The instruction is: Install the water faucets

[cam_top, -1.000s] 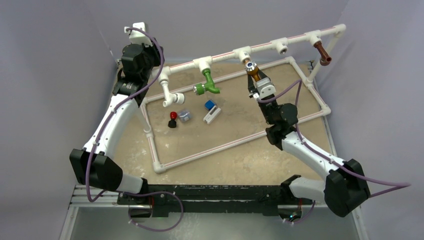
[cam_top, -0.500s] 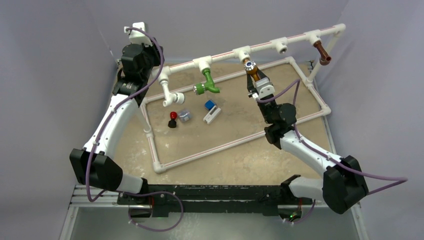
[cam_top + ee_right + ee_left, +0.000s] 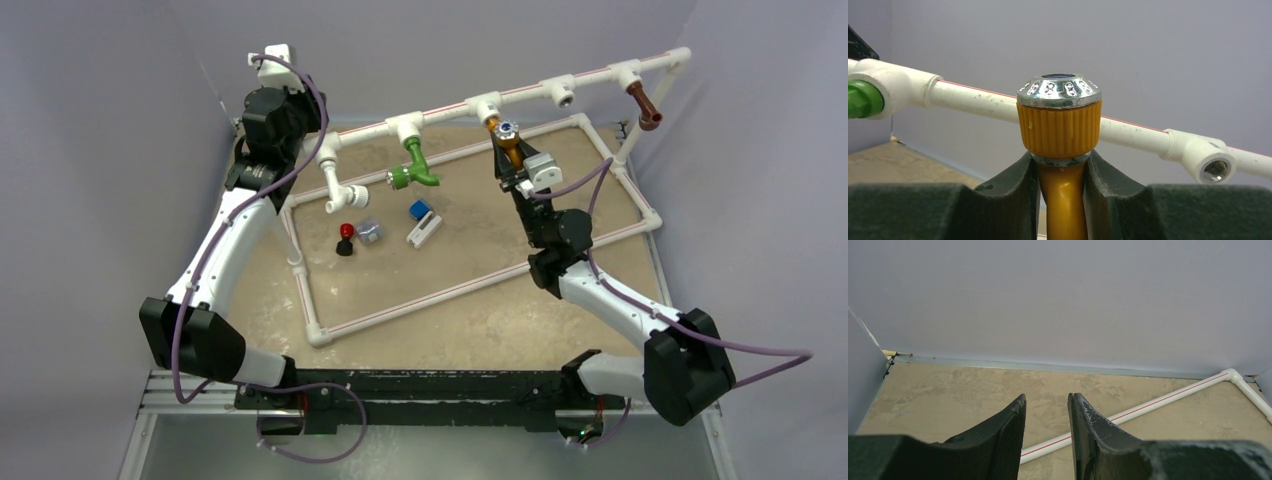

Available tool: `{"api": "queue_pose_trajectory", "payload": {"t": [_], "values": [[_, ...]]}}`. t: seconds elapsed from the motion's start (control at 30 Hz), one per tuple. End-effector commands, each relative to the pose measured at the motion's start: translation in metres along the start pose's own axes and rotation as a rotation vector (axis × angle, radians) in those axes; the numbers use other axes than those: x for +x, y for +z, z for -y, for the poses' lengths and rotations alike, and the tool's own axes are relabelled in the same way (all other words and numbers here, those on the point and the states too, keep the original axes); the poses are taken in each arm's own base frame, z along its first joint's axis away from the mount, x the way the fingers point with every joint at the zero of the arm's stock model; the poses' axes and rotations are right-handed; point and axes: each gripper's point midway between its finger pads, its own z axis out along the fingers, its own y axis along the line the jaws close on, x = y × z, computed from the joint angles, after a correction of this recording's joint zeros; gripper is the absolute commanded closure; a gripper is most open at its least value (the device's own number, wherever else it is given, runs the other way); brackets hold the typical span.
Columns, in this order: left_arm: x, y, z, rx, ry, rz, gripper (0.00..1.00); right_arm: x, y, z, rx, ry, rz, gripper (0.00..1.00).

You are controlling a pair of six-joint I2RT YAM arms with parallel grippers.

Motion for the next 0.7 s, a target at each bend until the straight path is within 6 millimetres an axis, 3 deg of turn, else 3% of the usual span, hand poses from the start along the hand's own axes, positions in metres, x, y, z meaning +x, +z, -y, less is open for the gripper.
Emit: {"api": "queue_pose_trajectory", "payload": {"t": [0.0,0.4,0.67], "values": [[0.128,-0.004,-0.018,-0.036,0.055,-0.387,0.65,0.005,-0.003,0.002,0.034,0.107,-0.019,1.0],[0.129,-0.004,-0.018,-0.035,0.054,-0.391,0.64,0.007,0.009,0.002,0.079,0.28,-0.058,1.0],[0.129,-0.004,-0.018,-0.032,0.053,-0.393,0.64,0.0,0.02,0.009,0.174,0.539,-0.081,1.0]]}}
